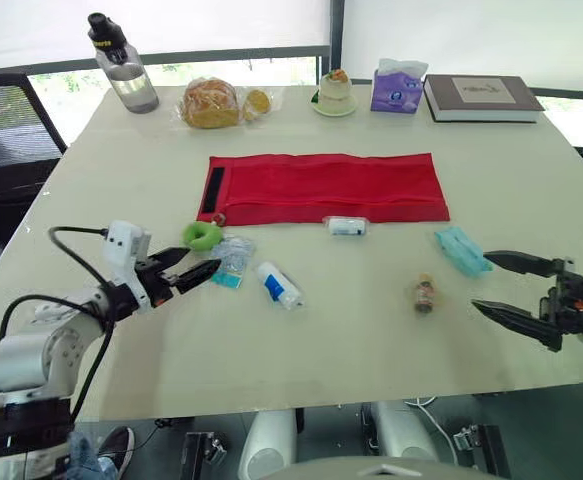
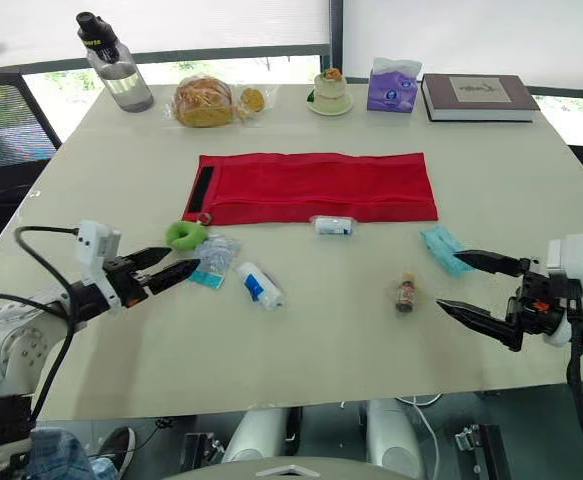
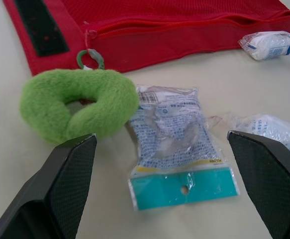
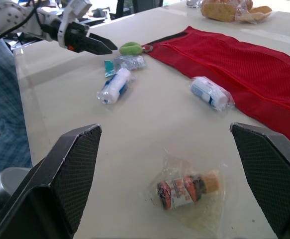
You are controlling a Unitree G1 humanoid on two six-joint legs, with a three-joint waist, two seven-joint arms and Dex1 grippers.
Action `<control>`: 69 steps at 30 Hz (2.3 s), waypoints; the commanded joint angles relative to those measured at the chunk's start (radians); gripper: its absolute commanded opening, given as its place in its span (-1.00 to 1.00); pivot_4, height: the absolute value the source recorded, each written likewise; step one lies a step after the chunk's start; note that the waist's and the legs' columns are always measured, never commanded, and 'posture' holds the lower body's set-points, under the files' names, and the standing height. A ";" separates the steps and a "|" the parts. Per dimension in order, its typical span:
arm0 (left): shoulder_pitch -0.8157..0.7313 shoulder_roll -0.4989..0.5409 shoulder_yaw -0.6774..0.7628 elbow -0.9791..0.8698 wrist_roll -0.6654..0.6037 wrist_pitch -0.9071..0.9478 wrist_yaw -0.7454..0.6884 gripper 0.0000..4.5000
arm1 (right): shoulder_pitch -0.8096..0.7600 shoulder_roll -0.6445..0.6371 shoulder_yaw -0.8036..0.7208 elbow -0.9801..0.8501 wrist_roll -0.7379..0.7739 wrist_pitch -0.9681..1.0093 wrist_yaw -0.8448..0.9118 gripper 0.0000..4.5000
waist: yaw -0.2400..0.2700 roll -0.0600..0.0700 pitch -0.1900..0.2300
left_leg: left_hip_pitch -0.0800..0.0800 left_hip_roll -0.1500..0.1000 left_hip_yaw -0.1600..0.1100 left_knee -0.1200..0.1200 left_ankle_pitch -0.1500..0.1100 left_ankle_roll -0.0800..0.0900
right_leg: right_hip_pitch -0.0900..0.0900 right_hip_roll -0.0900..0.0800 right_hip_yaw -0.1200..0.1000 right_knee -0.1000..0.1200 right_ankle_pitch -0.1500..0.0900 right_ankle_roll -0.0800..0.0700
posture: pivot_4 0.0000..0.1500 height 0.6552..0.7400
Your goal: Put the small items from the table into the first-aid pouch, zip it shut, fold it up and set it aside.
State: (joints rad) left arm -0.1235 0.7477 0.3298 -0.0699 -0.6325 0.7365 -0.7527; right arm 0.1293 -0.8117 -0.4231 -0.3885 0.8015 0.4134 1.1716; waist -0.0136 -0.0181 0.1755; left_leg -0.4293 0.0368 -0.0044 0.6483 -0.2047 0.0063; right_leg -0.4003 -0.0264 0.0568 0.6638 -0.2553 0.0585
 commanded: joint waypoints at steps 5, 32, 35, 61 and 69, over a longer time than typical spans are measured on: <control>-0.135 -0.038 -0.003 0.067 -0.077 0.232 0.072 0.88 | -0.051 0.019 0.032 -0.052 0.016 -0.019 -0.006 0.99 | 0.001 0.000 0.000 | 0.000 0.000 -0.001 0.000 0.000 0.000 | 0.000 0.001 -0.001 0.001 0.001 0.001 | 1.00 1.00; -0.395 -0.337 0.178 -0.118 -0.360 0.479 0.453 -1.00 | -0.275 0.084 0.167 -0.167 0.065 0.192 -0.372 1.00 | 0.006 -0.001 0.000 | -0.002 -0.001 -0.004 0.004 0.000 0.000 | 0.001 0.001 -0.002 0.002 0.003 0.004 | 1.00 1.00; -0.453 -0.397 0.151 -0.155 -0.390 0.492 0.522 -1.00 | -0.326 0.128 0.205 -0.182 0.066 0.239 -0.478 1.00 | 0.004 -0.001 0.000 | -0.002 -0.001 -0.004 0.004 0.000 0.000 | 0.000 0.001 -0.002 0.002 0.004 0.004 | 1.00 1.00; -0.498 -0.706 -0.044 -0.161 -0.398 0.292 0.665 -1.00 | -0.603 0.637 0.356 -0.107 0.062 0.484 -1.119 0.64 | -0.001 -0.001 0.000 | -0.003 -0.003 -0.005 0.003 0.000 0.000 | 0.000 0.003 0.000 0.003 0.004 0.004 | 1.00 1.00; -0.479 -0.713 -0.059 -0.161 -0.418 0.281 0.666 -1.00 | -0.633 0.659 0.351 -0.088 0.051 0.479 -1.145 -1.00 | -0.002 -0.001 0.000 | -0.003 -0.002 -0.005 0.003 0.000 0.000 | 0.000 0.003 0.000 0.003 0.004 0.003 | 1.00 1.00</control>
State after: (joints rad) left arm -0.6014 0.0365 0.2828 -0.2113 -1.0236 1.0221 -0.0744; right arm -0.4811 -0.1538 -0.0523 -0.4588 0.8602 0.9122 0.0365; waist -0.0152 -0.0195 0.1756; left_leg -0.4321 0.0345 -0.0095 0.6511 -0.2044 0.0060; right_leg -0.4006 -0.0233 0.0568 0.6663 -0.2515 0.0619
